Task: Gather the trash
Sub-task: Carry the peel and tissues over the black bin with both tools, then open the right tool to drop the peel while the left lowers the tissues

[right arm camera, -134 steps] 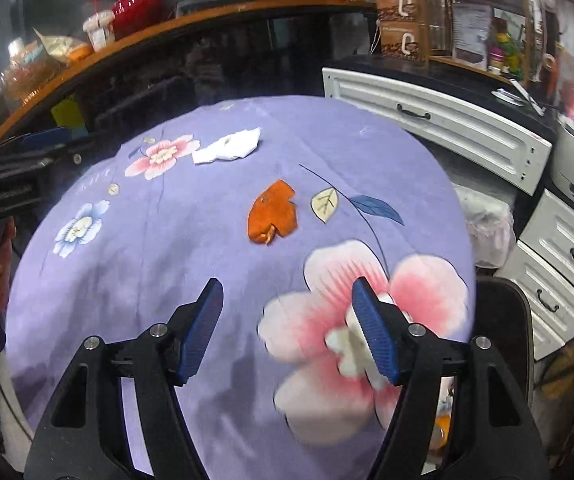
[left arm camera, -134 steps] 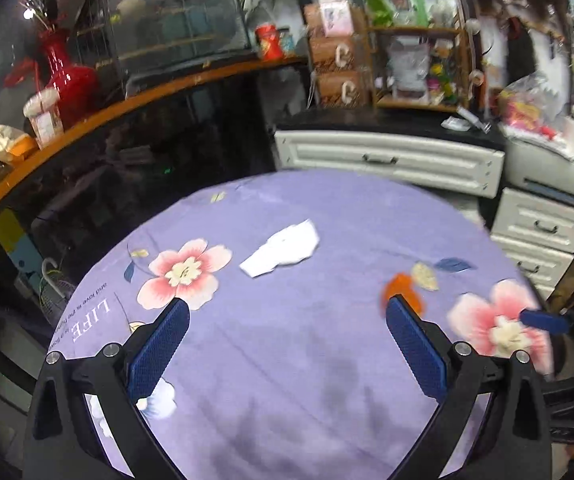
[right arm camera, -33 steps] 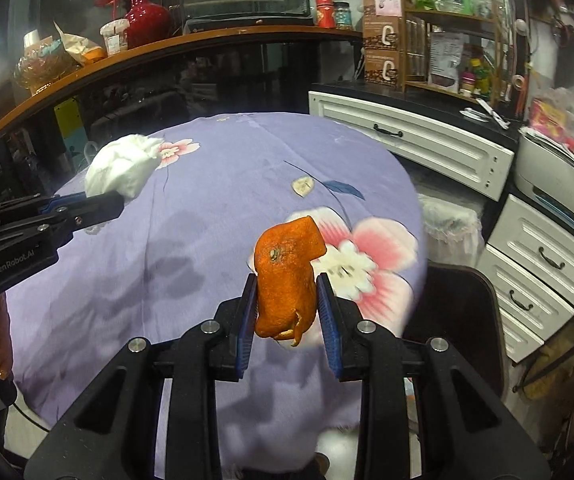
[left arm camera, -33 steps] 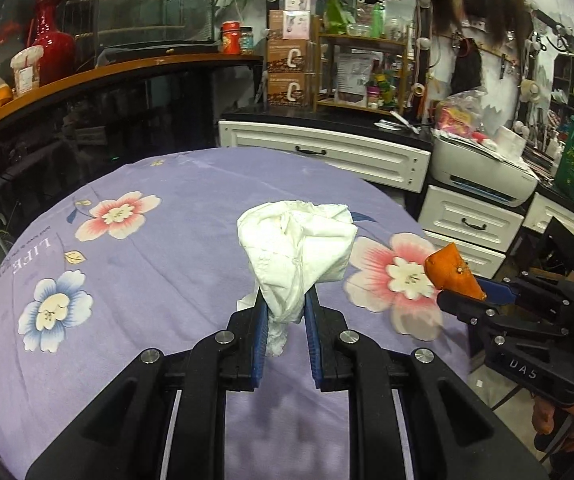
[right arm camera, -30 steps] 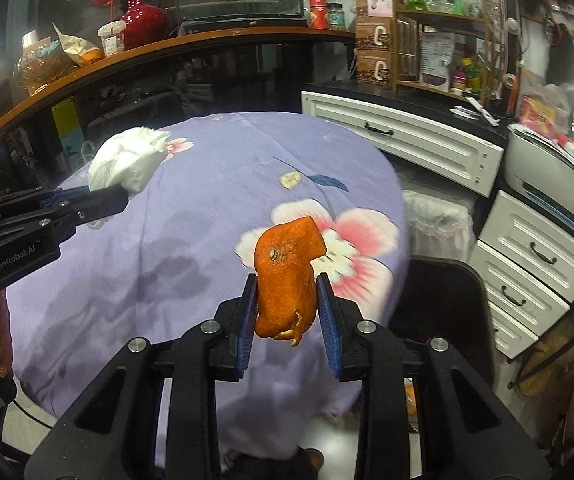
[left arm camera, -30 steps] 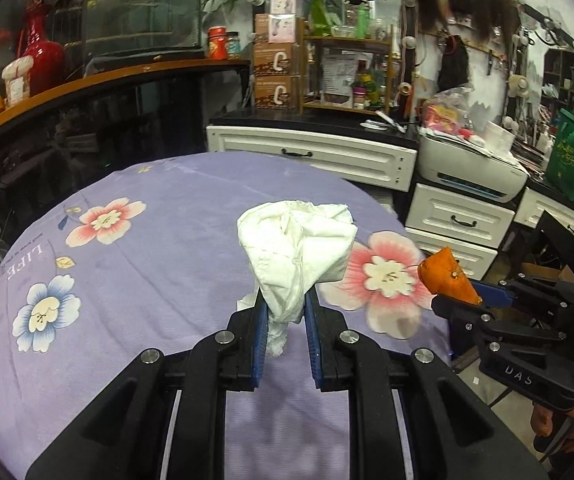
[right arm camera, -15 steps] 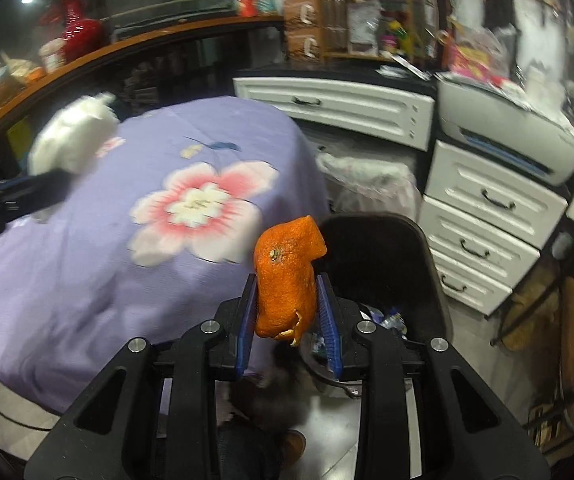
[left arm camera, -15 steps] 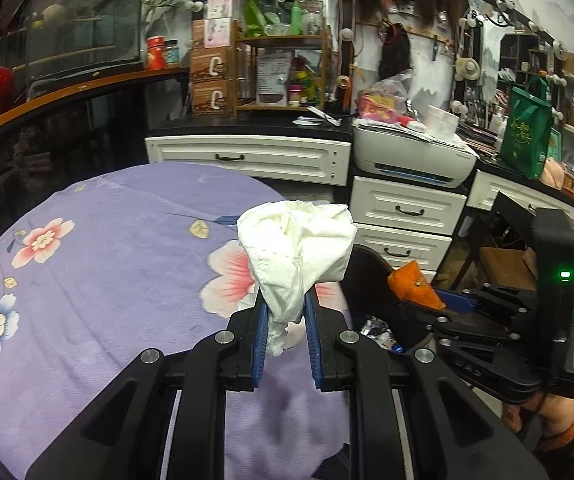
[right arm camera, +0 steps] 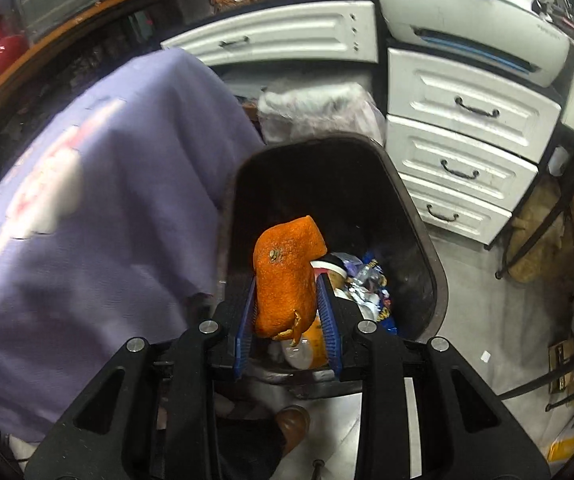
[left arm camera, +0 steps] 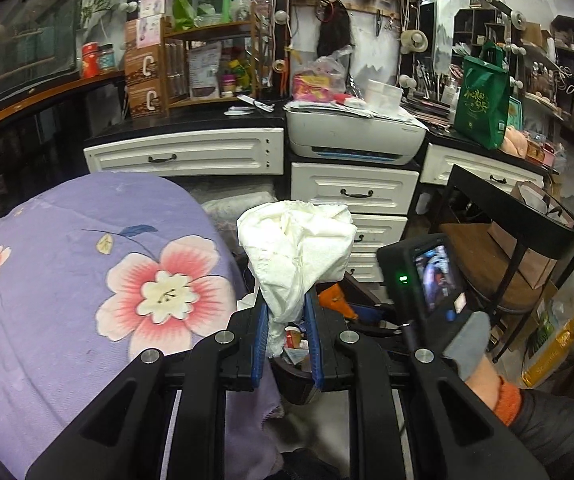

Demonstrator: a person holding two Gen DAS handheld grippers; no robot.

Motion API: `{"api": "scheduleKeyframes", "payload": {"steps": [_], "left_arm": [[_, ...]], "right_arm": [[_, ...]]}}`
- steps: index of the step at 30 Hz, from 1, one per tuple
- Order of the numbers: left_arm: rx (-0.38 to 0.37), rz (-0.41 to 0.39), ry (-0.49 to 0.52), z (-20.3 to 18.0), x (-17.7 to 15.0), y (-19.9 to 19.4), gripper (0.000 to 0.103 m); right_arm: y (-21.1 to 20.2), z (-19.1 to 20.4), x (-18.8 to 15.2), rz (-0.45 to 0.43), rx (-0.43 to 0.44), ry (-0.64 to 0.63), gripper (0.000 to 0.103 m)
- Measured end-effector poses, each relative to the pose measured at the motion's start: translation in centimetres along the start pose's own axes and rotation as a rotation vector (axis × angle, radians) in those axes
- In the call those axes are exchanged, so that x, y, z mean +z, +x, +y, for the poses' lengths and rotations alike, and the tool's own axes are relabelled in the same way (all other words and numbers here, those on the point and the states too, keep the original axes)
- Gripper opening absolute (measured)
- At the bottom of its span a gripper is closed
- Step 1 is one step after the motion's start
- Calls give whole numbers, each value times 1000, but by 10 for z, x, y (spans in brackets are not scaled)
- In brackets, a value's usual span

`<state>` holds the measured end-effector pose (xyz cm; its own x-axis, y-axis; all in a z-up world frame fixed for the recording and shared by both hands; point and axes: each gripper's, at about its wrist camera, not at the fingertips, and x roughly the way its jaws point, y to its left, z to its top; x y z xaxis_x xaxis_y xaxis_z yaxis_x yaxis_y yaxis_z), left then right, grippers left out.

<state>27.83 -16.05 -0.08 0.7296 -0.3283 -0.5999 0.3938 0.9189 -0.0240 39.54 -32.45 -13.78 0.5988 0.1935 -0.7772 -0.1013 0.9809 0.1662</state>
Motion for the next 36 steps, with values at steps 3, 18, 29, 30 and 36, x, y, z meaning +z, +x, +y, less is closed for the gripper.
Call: {"api": "scheduleKeyframes", "payload": {"steps": [3, 18, 29, 30, 36], "left_arm": [[-14, 25, 5, -9, 1, 14, 18], [-40, 128, 27, -24, -12, 60, 18], [-57, 200, 56, -39, -16, 102, 18], [-58, 208, 57, -39, -16, 106, 18], [-50, 263, 64, -44, -22, 136, 18]], "right_arm": [[13, -9, -2, 16, 1, 27, 31], [-7, -28, -17, -44, -45, 74, 61], [-69, -49, -50, -126, -119, 83, 61], [-73, -50, -52, -131, -133, 81, 63], [-93, -60, -62, -160, -148, 103, 69]]}}
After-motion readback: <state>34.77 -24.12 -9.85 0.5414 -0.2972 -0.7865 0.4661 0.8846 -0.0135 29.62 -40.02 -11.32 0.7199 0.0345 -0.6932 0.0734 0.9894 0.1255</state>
